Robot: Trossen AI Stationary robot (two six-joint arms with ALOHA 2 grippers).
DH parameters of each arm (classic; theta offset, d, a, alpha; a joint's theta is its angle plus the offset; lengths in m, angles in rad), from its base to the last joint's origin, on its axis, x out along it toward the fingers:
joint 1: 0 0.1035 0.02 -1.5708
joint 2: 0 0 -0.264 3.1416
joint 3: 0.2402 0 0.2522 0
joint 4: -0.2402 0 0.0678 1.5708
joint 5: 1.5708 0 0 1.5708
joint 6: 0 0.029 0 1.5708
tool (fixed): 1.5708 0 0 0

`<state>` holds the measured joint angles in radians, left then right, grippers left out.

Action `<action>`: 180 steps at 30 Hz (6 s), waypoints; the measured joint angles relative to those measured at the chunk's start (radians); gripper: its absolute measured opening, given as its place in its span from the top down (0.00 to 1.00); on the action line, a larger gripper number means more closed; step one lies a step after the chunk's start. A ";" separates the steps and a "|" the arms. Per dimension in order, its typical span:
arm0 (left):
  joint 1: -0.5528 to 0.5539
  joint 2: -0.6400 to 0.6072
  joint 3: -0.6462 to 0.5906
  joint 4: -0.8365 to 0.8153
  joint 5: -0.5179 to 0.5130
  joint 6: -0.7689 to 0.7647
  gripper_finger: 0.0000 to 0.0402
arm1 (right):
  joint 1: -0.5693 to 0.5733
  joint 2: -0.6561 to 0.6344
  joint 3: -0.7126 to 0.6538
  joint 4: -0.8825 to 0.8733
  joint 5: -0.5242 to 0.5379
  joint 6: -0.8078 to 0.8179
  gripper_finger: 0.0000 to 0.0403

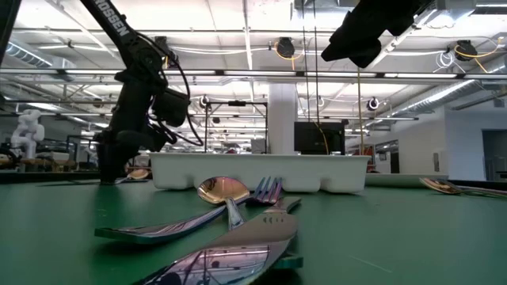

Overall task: Sort silverware
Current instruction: Put the blue table knife into the silverware tray

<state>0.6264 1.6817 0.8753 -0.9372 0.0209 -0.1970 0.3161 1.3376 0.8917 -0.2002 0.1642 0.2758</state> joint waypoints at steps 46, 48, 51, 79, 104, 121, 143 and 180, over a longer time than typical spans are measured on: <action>0.052 0.001 0.000 0.017 0.007 0.019 0.87 | 0.000 0.000 0.000 0.001 -0.001 0.001 0.68; 0.052 0.001 0.000 0.017 0.007 0.019 0.87 | 0.000 0.000 0.000 0.000 -0.001 0.001 0.68; 0.052 0.001 0.000 0.017 0.007 0.018 0.87 | 0.000 0.000 0.000 0.001 -0.001 0.000 0.68; 0.055 0.003 0.029 -0.059 0.028 -0.056 0.87 | 0.000 0.000 0.000 0.018 0.000 -0.037 0.68; 0.039 -0.012 0.105 -0.390 0.161 -0.037 0.87 | 0.000 0.000 0.000 0.066 -0.005 -0.097 0.68; -0.043 -0.273 0.107 -0.304 0.094 0.132 0.87 | 0.000 0.000 0.000 0.052 -0.005 -0.075 0.68; -0.206 -0.287 0.306 -0.151 -0.028 0.789 0.87 | -0.035 0.000 0.000 0.054 0.079 -0.070 0.68; -0.468 -0.046 0.307 0.053 -0.365 1.982 0.87 | -0.080 0.012 0.000 -0.037 0.127 -0.016 0.68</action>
<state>0.1585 1.6358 1.1828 -0.8843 -0.3445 1.7855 0.2363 1.3494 0.8913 -0.2371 0.2909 0.2595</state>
